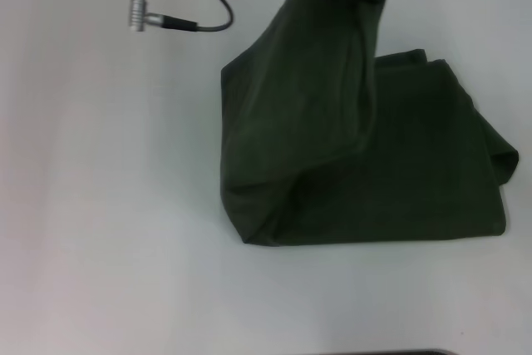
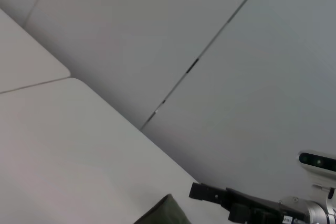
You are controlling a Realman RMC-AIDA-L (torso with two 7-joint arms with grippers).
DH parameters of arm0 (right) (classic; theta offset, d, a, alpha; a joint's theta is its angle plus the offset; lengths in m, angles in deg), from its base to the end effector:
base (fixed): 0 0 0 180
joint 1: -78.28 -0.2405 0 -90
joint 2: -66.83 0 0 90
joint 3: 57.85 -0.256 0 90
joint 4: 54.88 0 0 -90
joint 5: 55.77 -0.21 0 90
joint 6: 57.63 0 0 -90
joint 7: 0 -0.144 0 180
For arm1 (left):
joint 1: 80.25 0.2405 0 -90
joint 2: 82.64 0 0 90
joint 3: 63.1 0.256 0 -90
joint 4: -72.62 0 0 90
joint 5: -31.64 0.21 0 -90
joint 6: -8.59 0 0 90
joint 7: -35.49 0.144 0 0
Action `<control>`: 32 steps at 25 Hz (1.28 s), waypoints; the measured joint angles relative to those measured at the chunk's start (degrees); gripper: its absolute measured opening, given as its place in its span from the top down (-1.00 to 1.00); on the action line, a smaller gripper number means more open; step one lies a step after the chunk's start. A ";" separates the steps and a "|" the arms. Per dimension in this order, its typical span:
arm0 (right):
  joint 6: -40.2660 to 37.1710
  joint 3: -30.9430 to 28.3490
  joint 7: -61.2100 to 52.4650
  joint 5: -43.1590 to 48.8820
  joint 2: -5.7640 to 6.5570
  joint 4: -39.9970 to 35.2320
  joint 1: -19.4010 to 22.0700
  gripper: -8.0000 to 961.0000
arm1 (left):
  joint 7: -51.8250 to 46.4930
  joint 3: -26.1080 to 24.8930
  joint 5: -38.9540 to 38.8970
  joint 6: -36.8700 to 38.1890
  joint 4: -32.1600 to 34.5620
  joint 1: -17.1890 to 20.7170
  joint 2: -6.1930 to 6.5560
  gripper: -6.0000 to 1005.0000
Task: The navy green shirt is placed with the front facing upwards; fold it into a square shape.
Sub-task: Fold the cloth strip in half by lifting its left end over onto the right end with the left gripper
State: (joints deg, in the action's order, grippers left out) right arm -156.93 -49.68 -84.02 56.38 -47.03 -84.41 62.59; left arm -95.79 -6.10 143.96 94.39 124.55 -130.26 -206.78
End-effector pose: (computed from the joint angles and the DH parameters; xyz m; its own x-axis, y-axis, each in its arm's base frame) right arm 0.3649 0.2445 0.0846 0.3349 -0.3871 -0.8591 -0.8543 -0.5094 -0.1035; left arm -0.0733 0.3826 -0.0327 0.6836 0.6392 0.3523 0.6085 -0.7657 0.2084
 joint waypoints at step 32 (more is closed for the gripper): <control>-0.76 0.00 -0.29 1.19 1.77 -0.08 1.80 -0.87 | 0.78 28.28 -16.17 -23.12 -4.56 -2.68 -0.47 0.99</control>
State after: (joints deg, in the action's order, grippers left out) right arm -157.69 -49.68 -84.31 57.57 -45.26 -84.50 64.39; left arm -95.01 22.18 127.79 71.27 119.98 -132.94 -207.26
